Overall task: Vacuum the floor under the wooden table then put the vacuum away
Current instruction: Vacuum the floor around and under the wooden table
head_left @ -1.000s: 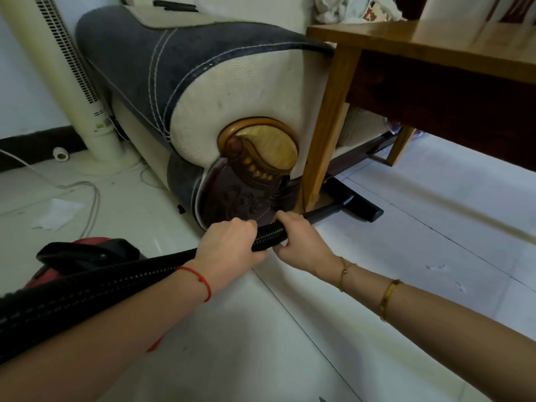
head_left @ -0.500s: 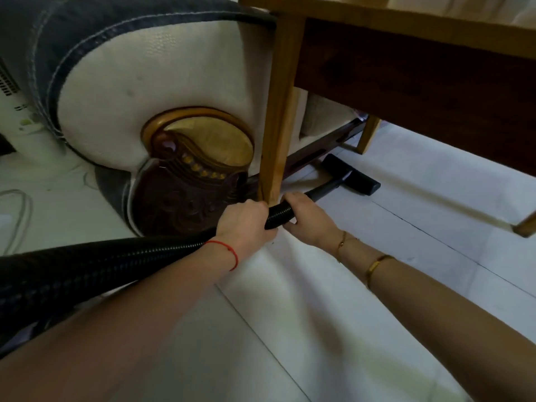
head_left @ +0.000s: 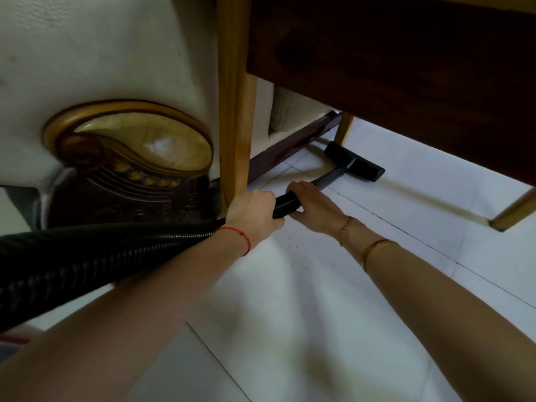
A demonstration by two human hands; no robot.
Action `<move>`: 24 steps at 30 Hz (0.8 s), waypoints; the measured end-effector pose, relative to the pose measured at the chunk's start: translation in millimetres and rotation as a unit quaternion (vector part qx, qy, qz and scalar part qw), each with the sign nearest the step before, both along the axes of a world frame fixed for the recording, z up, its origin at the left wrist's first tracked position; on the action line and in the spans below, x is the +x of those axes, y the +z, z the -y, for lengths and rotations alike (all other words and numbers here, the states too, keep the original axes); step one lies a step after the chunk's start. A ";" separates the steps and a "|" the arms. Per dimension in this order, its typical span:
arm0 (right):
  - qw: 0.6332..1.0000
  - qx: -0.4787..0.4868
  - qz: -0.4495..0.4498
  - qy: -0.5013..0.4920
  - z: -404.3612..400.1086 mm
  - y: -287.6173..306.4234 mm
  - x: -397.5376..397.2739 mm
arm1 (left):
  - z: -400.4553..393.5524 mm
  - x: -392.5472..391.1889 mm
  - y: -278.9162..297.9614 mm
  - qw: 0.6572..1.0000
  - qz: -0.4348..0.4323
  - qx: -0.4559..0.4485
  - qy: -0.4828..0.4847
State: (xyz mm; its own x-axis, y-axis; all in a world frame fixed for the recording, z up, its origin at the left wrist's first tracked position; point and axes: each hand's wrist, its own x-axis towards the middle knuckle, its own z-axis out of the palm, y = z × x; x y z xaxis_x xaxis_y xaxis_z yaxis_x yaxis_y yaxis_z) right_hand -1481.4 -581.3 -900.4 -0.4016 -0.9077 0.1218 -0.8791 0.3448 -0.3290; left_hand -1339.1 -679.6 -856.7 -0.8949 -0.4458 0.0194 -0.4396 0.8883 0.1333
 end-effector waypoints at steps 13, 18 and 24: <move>0.985 -0.138 -0.104 -0.009 1.6 15.3 95.9 | 12.1 94.8 33.6 0.999 -0.010 -0.002 -0.036; 0.984 -0.160 -0.080 -0.001 0.4 21.5 126.4 | 12.8 125.4 46.1 0.999 -0.002 -0.020 -0.033; 0.986 -0.153 -0.066 -0.009 -8.0 28.1 131.9 | 5.3 129.6 52.4 0.999 -0.005 -0.016 -0.033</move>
